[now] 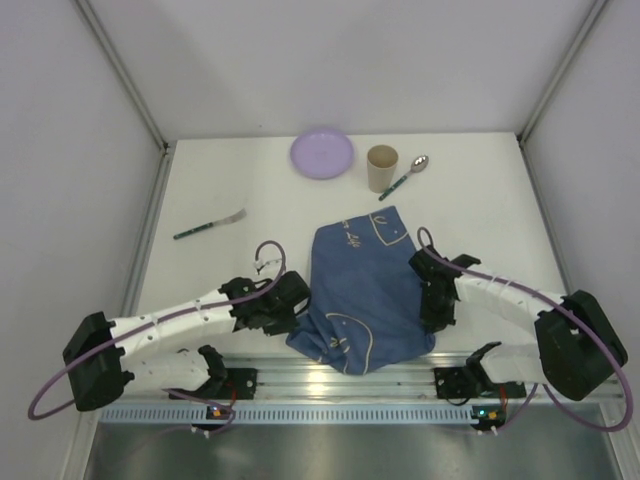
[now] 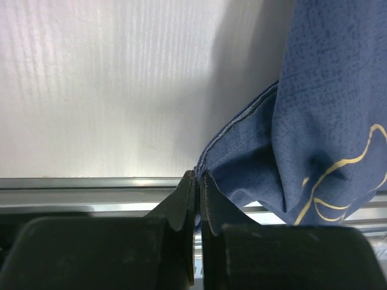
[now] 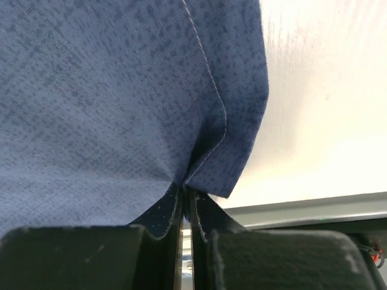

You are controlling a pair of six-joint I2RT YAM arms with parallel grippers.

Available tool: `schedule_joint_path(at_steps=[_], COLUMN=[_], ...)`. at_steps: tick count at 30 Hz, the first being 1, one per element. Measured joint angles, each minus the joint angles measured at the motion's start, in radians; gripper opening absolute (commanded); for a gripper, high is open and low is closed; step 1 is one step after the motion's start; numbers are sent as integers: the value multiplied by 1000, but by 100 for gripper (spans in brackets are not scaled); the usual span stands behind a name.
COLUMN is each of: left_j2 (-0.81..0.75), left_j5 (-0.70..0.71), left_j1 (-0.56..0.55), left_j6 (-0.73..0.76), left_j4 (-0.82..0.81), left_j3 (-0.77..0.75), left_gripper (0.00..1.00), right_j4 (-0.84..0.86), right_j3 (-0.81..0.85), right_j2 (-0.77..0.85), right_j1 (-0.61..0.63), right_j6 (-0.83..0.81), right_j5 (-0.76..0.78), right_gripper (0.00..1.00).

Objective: Set the dinner table for one person

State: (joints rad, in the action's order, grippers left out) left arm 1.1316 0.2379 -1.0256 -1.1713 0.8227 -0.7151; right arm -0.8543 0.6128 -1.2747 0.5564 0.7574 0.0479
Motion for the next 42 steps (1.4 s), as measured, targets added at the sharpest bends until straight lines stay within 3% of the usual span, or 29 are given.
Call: schedule_joint_path(at_steps=[5,12,17,20,22,25,28,36,39,42], left_j2=[-31,-2,181,365,475,527,424,-214,-327,-365], left_j5=[41,150,146,129,117,99,86,31,-7,-39], left_j1=[56,278,512,583,603,608,605,597,598,599], left_j6=[40,238,439,515,552,593,597,469,412,355], left_j4=[130,308,306,317,331,331,324,363,378,391], left_j3=[-96,-587,-936,-1176,-1337,-1471,-1400,-713,-521,-317], left_gripper=[0,0,0,0,0,0,0,0,0,0], right_j4=[-76,-187,-240,-313,-343,-390,-382,-367,-335,-311], right_j3=[155,835,1281,1526,1597,1559,1321,793,551,327], right_j2=[12,17,-175,-357,-420,-404,-227,304,393,381], right_j1=[0,-8,-45,-75,-92,-120,-135,-132,-132,-133], right_j6=[-25,-101,-170,-203,-221,-242,-250,-200,-170,-145], right_j5=[37,146,167,167,167,175,185,103,16,-63], right_gripper=[0,0,0,0,0,0,0,0,0,0])
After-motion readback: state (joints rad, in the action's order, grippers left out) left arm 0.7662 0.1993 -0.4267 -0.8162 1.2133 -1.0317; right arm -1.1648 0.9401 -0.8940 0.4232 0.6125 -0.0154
